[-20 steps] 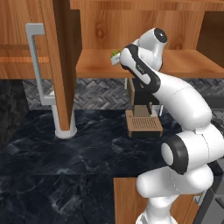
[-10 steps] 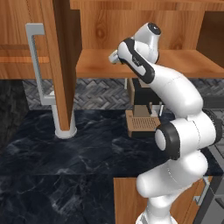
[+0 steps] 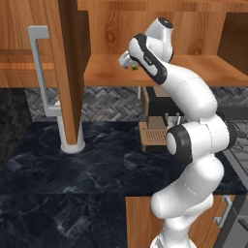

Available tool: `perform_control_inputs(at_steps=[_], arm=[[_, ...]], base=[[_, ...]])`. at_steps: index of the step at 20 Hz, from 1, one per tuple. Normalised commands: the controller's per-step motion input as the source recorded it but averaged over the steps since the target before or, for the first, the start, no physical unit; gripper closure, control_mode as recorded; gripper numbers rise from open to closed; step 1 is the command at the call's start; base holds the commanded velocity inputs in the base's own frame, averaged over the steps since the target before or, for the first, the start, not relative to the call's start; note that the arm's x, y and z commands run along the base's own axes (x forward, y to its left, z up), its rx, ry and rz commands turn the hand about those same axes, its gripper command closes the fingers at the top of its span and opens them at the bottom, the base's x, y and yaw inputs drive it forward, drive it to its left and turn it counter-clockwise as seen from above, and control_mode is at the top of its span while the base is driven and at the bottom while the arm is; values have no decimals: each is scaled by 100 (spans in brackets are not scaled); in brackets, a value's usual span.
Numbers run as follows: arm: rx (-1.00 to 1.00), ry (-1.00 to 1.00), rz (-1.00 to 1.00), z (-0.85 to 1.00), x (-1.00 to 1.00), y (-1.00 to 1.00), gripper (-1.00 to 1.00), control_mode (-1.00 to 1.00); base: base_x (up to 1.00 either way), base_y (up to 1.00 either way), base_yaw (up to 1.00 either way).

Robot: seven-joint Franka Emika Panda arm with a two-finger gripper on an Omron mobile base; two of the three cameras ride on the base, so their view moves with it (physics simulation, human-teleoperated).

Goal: Pick the broccolis from the cabinet and place them in one bowl. Pick the banana from the sink and place it in the other bowl.

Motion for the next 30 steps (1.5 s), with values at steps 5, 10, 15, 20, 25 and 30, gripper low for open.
perform_control_inputs(at_steps=[5,10,15,20,25,30], arm=[[0,-1,0,-37,-6,13,100,-100],[0,-12,-1,-23,-11,14,100,-100],[0,-18,-17,-4,-29,4,100,-100],[1,-9,-24,26,-30,-2,100,-100],[0,-5,-25,32,-39,0,100,-100],[0,0,-19,17,-49,-4,100,-100]], base=[[0,0,0],[0,0,0],[0,0,0],[0,0,0],[0,0,0],[0,0,0]])
